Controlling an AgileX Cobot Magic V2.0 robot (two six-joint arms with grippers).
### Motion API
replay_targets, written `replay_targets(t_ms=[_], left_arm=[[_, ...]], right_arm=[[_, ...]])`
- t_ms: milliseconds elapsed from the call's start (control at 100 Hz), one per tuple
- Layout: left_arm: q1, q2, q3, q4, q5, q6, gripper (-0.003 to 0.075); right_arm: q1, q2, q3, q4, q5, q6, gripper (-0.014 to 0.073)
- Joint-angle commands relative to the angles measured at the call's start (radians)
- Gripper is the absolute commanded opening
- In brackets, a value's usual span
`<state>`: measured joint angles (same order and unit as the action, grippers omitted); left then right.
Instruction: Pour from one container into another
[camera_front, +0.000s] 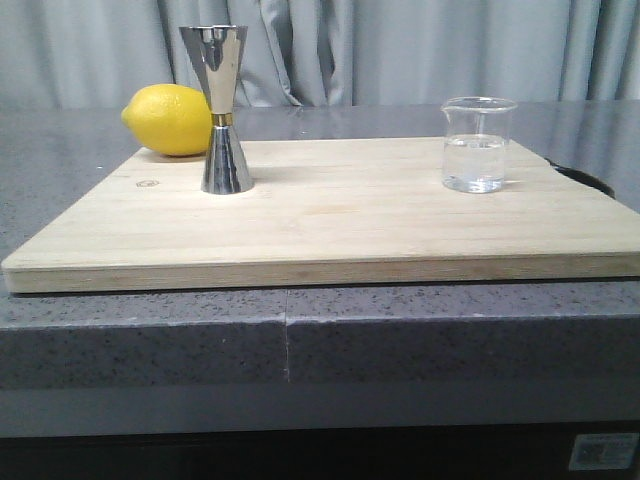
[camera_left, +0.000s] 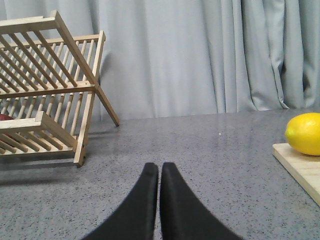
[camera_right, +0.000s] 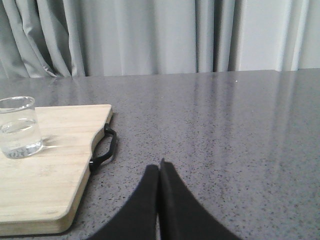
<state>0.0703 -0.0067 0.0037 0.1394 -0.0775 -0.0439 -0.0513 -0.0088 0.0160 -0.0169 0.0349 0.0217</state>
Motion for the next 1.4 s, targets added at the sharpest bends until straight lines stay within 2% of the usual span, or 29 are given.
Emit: replay_targets(t_ms=[0,640,810,980,1120,1390], left_arm=[[-0.008,-0.02,0.029,-0.009,-0.073,-0.007,-0.0019],[-0.008,-0.02,0.029,-0.011,-0.073,-0.007,-0.0019],[-0.008,-0.02,0.029,-0.162,-0.073,-0.007,-0.0019],[-0.008,-0.02,0.019,-0.209,-0.073,-0.007,-0.0019],[-0.008,-0.02,-0.021,-0.254,-0.046,-0.007,-0.0019],[-0.061,0.022,-0.194,-0.267,0.04,-0.007,-0.0019]], right_arm=[[-0.005,-0.019,0.005,0.0,-0.075,-0.003,-0.0067],[-0.005,-0.019,0.005,0.0,-0.078,-0.003,-0.0067],[-0.005,-0.019,0.005,0.017,-0.128,-0.001,-0.0067],[-0.005,-0.019,0.003,0.086,-0.155,-0.001,-0.0067],[-0.005,-0.019,-0.043,0.143,-0.11,-0.001,-0.0067],[-0.005,0.064,-0.244,0.146,0.045,-0.001,-0.0067]])
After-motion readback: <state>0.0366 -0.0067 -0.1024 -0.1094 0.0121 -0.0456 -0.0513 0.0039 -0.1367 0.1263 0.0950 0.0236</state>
